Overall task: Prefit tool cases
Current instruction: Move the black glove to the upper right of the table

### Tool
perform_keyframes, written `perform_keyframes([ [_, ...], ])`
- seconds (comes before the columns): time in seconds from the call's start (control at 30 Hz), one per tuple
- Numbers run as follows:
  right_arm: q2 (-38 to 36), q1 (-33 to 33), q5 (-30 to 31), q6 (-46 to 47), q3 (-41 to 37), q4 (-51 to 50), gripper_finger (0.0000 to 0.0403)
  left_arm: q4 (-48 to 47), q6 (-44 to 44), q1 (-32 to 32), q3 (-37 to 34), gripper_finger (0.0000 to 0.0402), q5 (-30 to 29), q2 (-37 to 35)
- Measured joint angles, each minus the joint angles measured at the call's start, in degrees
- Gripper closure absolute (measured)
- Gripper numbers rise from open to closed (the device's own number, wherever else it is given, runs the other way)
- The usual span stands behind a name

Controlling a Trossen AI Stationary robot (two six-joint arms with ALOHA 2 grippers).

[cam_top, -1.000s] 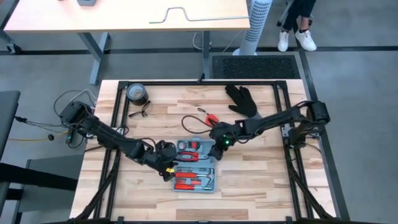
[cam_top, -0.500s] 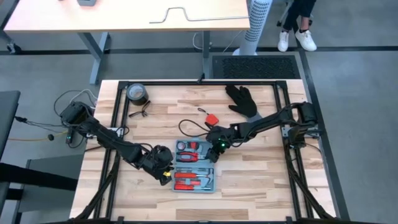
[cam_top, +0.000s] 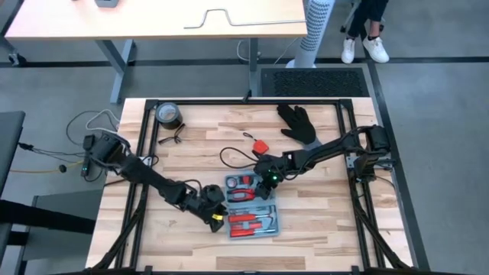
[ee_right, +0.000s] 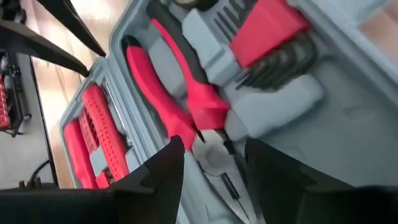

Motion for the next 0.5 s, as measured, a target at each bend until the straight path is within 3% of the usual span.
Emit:
perform_keyframes([
  [0.2, 0.0, 0.71, -2.98, -1.03, 0.0, -1.98, 0.0225, 0.82, 3.24, 3.63, 0.0, 0.0315, 0.78, 0.27],
  [0.5, 0.0, 0.74, -12.67, -1.66, 0.0, -1.14, 0.0225, 1.6, 5.27, 5.76, -0.07, 0.0315, 2.34, 0.32],
])
